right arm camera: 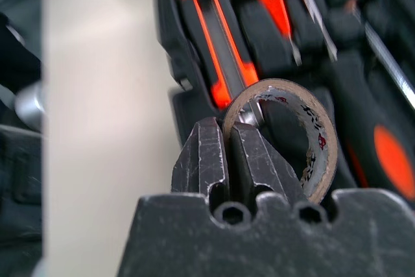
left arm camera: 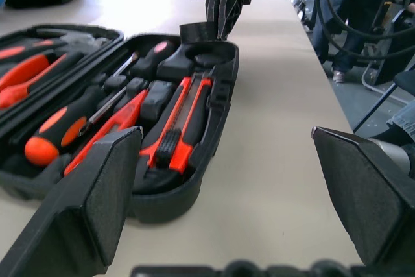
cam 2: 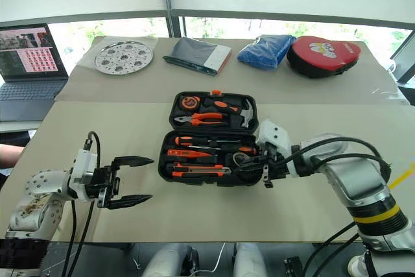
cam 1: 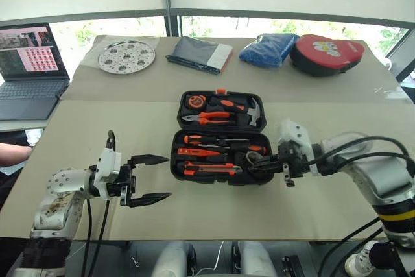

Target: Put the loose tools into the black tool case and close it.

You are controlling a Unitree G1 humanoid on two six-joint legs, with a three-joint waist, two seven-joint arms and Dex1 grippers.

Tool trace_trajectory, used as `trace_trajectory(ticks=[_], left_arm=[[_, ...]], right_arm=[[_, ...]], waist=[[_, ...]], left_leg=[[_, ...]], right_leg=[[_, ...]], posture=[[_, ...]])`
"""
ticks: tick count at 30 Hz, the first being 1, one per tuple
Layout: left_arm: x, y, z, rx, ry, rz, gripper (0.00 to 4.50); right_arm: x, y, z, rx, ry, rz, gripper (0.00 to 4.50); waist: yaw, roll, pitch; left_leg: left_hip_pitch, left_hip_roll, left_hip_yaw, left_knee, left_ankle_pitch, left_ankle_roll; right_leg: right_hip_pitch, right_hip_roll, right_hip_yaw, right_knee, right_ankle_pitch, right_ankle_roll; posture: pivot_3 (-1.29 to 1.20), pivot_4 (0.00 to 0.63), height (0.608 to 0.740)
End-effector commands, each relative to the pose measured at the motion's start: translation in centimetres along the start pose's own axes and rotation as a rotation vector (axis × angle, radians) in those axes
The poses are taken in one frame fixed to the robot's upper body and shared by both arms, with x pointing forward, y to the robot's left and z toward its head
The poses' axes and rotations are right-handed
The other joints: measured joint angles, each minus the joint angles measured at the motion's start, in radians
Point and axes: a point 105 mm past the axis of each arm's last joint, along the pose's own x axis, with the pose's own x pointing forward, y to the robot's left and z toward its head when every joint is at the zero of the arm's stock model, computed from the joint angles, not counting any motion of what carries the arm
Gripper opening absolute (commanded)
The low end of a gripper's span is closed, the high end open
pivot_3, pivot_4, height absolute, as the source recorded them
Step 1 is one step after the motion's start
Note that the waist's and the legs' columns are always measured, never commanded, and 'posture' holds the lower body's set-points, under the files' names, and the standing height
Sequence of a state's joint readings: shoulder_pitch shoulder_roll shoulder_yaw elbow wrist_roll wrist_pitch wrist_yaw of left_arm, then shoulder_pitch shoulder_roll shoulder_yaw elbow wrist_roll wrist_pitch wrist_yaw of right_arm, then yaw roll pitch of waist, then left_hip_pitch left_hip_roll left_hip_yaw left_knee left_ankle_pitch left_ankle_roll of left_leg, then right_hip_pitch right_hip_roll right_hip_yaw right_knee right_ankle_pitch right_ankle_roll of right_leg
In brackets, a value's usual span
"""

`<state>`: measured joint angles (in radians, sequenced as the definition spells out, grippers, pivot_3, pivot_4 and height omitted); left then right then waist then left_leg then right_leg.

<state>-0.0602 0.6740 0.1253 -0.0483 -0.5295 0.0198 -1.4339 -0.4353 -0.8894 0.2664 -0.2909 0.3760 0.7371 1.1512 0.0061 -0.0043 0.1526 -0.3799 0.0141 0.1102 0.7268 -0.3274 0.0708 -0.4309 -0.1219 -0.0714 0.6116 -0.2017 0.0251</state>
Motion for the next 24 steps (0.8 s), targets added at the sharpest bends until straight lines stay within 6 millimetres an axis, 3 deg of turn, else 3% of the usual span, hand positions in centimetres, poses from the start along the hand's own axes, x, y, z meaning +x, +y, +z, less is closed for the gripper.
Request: trace_trajectory(ticks=[1,8,9,11,15,19,21,24], left_arm=[[-0.4,0.2,0.6,0.039,0.002,0.02,4.5],[-0.3,0.6,1.5,0.048,-0.035,0.043,4.5],[-0.2,0.8,1.6,0.049,-0.042,0.049,4.5],[-0.2,1.0,1.8,0.053,-0.043,0.058,4.5],[-0.3,1.7,1.9,0.051,-0.025,0.113,4.5],[-0.5,3.0,1.0,0.026,0.083,0.21,4.5],[-0.4,3.8,1.4,0.003,0.068,0.248,4.5],[-0.5,4.9,1.6,-0.04,0.062,0.304,4.5]], right_arm=[[-0.5,-0.3,-0.9,-0.051,0.097,-0.033,0.03],[-0.7,-0.3,-1.7,-0.022,0.166,-0.046,0.03],[-0.8,0.0,-2.1,-0.003,0.184,-0.025,0.8],[-0.7,-0.6,-1.6,-0.033,0.157,-0.058,1.21],[-1.1,0.4,-0.3,-0.037,0.116,0.025,2.65],[-3.1,0.9,3.4,0.014,-0.125,0.127,4.0],[-4.8,0.1,4.3,0.018,-0.234,0.118,4.0],[-6.6,-1.7,3.1,0.017,-0.26,0.047,4.0]], waist=[[0.0,0.0,0.0],[0.003,0.0,0.0],[0.005,0.0,0.0],[0.007,-0.001,0.0],[0.006,-0.001,-0.001],[0.004,-0.002,0.0],[0.004,-0.002,0.0],[0.009,-0.003,0.0]], left_leg=[[-0.002,0.0,0.0,0.0,0.0,0.0],[-0.003,0.0,0.001,0.001,0.0,0.0],[-0.003,0.0,0.001,0.001,0.0,0.0],[-0.003,0.0,0.0,0.001,0.0,0.0],[-0.003,0.0,0.0,0.001,0.0,0.0],[-0.003,0.001,0.0,0.001,0.0,0.0],[-0.004,0.001,0.0,0.001,0.0,0.0],[-0.003,0.001,-0.001,0.001,0.0,0.0]], right_leg=[[-0.002,0.0,0.0,0.0,0.0,0.0],[-0.002,0.002,-0.001,0.001,0.0,0.0],[-0.002,0.002,-0.001,0.0,0.0,0.0],[-0.002,0.002,-0.001,0.0,0.0,0.0],[-0.001,0.002,-0.002,-0.001,0.0,0.001],[-0.001,0.005,-0.002,-0.001,0.0,0.001],[-0.002,0.006,-0.001,-0.001,0.0,0.001],[0.0,0.006,-0.001,-0.001,0.001,0.002]], posture=[[0.0,0.15,0.74],[0.0,0.15,0.74],[0.0,0.15,0.74],[0.0,0.15,0.74],[0.0,0.15,0.74],[0.0,0.15,0.74],[0.0,0.15,0.74],[0.0,0.15,0.74]])
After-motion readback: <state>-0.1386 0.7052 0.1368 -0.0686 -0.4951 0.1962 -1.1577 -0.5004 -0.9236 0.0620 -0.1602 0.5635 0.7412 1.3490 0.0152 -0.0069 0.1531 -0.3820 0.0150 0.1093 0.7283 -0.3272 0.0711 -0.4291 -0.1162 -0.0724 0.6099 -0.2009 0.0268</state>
